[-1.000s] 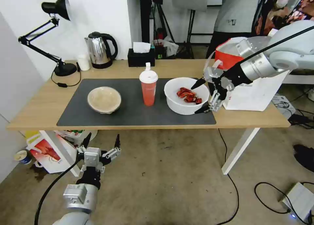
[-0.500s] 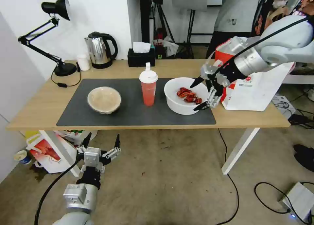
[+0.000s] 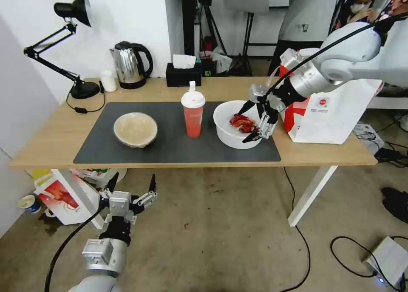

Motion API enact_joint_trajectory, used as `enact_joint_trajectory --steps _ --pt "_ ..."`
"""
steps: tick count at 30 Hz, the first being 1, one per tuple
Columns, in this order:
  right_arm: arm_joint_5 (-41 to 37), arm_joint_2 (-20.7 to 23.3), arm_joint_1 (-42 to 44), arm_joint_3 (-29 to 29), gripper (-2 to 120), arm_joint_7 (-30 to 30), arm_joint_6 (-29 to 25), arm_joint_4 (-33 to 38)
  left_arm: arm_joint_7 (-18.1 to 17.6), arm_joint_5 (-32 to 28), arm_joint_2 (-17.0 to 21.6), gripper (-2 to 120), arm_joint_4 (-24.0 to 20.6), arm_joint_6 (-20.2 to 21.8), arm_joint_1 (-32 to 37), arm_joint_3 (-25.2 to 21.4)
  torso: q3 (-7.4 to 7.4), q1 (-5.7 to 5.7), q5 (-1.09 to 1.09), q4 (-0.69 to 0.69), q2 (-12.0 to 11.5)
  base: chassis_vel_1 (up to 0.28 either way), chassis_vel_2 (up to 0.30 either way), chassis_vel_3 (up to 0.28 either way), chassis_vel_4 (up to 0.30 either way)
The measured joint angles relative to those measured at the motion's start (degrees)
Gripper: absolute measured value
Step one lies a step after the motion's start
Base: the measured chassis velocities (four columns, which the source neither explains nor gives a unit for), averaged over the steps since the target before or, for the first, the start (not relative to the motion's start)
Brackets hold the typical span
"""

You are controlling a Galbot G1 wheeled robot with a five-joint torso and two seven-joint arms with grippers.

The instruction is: Pick up the trash from the table and place it into the takeout bag.

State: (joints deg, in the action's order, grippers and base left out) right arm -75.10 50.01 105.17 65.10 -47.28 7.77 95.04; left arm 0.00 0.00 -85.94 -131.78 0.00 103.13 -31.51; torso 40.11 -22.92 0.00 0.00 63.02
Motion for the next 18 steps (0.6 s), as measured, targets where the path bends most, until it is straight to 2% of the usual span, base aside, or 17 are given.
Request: enact_joint_trajectory --steps 18 --pt "-0.4 1.3 4.8 0.7 100 -0.7 0.6 -3.3 0.0 0.0 0.0 100 0.0 0.0 0.0 0.0 0.00 0.00 0.00 0.01 0.0 0.000 0.000 0.000 0.000"
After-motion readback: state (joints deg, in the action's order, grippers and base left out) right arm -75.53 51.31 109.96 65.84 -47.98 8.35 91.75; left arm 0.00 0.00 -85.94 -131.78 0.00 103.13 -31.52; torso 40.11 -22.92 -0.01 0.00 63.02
